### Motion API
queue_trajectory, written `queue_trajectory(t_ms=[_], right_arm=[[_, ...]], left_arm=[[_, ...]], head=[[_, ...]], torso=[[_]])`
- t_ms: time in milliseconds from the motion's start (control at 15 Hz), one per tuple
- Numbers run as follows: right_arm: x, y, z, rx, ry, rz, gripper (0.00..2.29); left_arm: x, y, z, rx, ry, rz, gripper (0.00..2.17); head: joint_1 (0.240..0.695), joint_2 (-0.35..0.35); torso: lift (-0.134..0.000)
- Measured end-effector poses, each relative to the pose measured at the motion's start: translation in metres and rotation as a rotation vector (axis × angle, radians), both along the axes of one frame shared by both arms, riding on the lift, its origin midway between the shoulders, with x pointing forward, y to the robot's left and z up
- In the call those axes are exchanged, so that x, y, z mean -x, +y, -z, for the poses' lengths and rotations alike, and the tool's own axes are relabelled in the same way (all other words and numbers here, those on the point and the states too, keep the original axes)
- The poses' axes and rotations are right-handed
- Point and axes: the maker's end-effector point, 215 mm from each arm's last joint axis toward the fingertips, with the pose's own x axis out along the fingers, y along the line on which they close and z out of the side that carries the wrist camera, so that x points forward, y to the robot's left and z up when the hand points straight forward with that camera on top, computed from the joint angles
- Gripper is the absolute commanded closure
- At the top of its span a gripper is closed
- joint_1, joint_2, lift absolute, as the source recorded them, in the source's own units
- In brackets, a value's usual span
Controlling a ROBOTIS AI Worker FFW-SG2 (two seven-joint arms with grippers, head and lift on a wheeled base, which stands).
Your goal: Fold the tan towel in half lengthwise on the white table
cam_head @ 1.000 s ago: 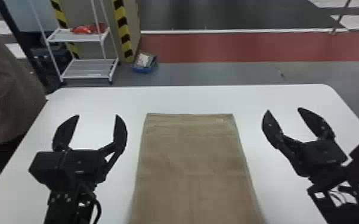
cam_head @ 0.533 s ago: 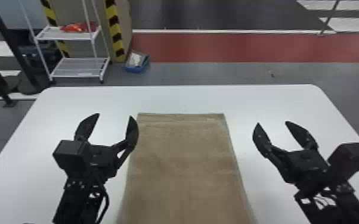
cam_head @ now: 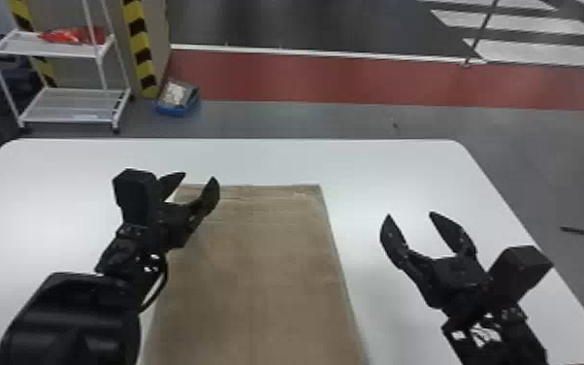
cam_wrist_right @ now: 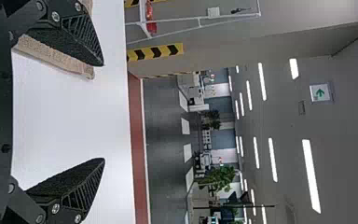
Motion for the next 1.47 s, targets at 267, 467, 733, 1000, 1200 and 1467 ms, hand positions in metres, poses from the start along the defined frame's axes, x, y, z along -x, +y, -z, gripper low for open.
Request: queue_trajectory(t_ms=[267,467,733,1000,1200,1467], right_arm=[[0.001,0.0,0.001,0.006,0.0,-0.003,0.17],[-0.001,0.005,-0.002,0.004,-0.006,-0.013,0.17],[-0.002,0.007,-0.002,0.004,-0.008,-0.017,0.17],[-0.002,0.008,-0.002,0.003,-0.006,-0.018,0.17],[-0.002,0.008,-0.002,0.002,-0.006,-0.018,0.17],[-0.002,0.009,-0.003,-0.003,-0.009,-0.023,0.17]], left_arm=[[-0.01,0.021,0.026,0.013,0.06,-0.014,0.52],[-0.01,0.036,0.037,0.01,0.082,-0.037,0.52],[-0.008,0.038,0.045,0.005,0.097,-0.026,0.52],[-0.006,0.037,0.054,-0.007,0.111,-0.025,0.79],[-0.007,0.038,0.056,-0.012,0.116,-0.034,0.8],[-0.007,0.04,0.063,-0.02,0.142,-0.038,0.6]], head=[[0.695,-0.103],[0.695,-0.086],[0.695,-0.078],[0.695,-0.078],[0.695,-0.077],[0.695,-0.075]], torso=[[-0.123],[-0.123],[-0.123],[-0.123],[-0.123],[-0.123]])
